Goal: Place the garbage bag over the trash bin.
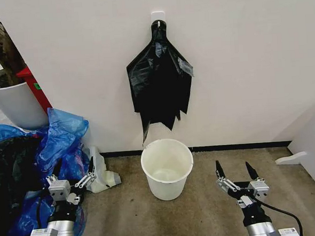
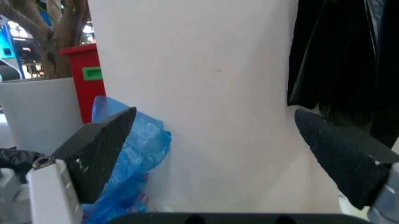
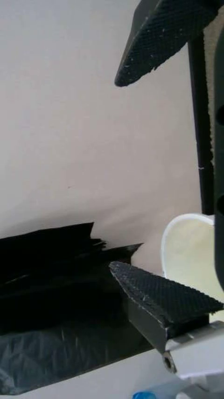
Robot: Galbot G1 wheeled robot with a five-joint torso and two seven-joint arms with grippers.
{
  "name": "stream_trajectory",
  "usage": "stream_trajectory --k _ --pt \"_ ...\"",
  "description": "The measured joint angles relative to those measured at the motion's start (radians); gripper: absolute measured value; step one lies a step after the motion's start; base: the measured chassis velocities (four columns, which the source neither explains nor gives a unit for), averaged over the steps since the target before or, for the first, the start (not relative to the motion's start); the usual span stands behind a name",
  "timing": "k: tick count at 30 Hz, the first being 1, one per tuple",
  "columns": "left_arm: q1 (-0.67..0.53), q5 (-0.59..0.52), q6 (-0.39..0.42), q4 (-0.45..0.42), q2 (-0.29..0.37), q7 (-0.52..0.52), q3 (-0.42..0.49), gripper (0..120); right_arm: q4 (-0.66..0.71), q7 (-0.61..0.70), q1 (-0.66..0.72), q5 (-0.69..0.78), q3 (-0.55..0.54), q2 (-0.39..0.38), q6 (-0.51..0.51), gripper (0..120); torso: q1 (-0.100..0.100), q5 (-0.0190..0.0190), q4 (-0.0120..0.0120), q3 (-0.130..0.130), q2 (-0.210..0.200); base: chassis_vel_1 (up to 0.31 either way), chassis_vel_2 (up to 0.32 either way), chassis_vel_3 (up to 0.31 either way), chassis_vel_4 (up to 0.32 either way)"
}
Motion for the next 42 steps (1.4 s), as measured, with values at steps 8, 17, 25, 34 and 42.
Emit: stream_trajectory --k 8,17,25,34,42 --pt "0.0 0.0 0.002 0.0 0.0 0.0 0.0 100 -0.002 -0.008 0.002 -0.003 0.002 0.003 -0.003 100 0.0 -0.0002 0.0 0.0 0.0 0.0 0.0 0.0 0.0" --pt "-0.065 0.088 0.206 -0.109 -0.031 -0.093 0.008 100 -0.02 -0.104 0.042 -0.031 0.029 0.056 -0.042 100 0.0 0.0 -0.0001 0.0 0.0 0.0 0.0 0.0 0.0" --pt "-0.016 0.004 0.254 -0.18 0.062 -0.062 -0.007 100 -0.015 -0.139 0.043 0.04 0.08 0.028 -0.069 100 0.0 -0.0006 -0.0001 0.0 0.0 0.0 0.0 0.0 0.0" --pt "0.057 -0.064 0.06 -0.096 0.113 -0.015 -0.02 100 -0.024 -0.164 0.015 0.107 0.079 0.012 -0.06 100 0.0 -0.0002 0.0 0.0 0.0 0.0 0.0 0.0 0.0" --pt "0.054 -0.028 0.034 -0.091 0.082 -0.023 -0.014 100 -0.003 -0.151 0.038 0.107 0.059 0.035 -0.083 100 0.0 -0.0001 0.0 0.0 0.0 0.0 0.0 0.0 0.0"
